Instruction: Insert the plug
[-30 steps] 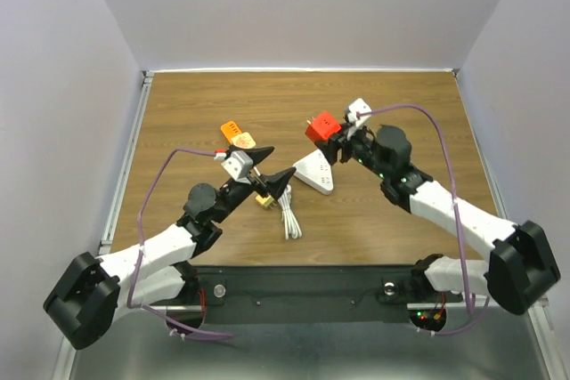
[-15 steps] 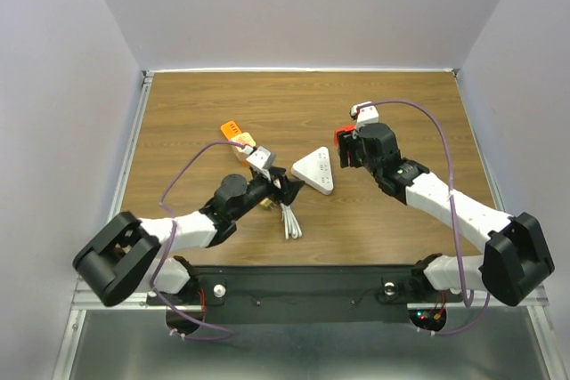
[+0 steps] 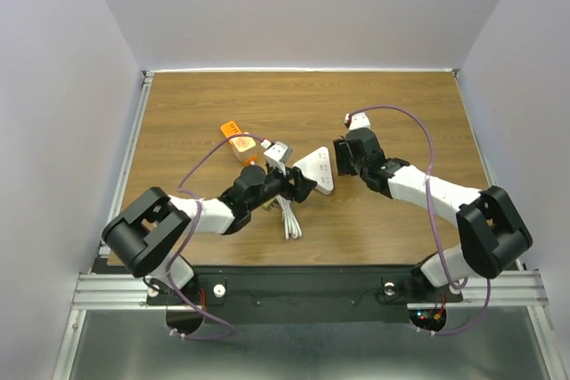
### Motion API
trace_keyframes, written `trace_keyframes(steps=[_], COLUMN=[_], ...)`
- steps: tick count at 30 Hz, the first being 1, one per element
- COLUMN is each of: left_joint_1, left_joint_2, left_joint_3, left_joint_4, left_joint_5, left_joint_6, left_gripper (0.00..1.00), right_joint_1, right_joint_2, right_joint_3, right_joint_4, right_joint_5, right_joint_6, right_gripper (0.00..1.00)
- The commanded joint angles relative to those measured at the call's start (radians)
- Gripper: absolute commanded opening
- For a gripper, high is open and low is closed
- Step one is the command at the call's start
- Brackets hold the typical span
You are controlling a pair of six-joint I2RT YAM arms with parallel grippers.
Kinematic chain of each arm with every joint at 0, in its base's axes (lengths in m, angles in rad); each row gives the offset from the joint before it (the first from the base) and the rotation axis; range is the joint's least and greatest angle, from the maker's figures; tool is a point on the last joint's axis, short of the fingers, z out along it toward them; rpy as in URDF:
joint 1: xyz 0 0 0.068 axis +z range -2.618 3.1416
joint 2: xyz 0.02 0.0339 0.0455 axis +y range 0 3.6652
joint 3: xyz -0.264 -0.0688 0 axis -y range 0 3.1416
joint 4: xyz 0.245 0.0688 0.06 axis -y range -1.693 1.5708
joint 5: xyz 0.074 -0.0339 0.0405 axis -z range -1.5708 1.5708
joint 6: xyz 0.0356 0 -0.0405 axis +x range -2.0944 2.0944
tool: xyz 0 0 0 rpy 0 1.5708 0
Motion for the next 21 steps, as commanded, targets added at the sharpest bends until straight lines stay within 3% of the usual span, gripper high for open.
trace_keyframes(steps=[1, 21], left_joint_1=[-0.006, -0.005], left_joint_2=[0.049, 0.162], left_joint_3=[0.075, 0.109], left_joint_4=[0.011, -0.027], left_joint_5=[0.027, -0.017], left_joint_6=[-0.010, -0.007], left_gripper=[0.79, 0.79], right_joint_1=[-0.003, -0.003], right_joint_2=[0.029, 0.051], right_joint_3=[0.005, -0.040], right_joint_4=[0.055, 0.103], right_joint_5=[0.029, -0.076], right_joint_6=[0.022, 0.037], right_gripper=[0.00, 0.00])
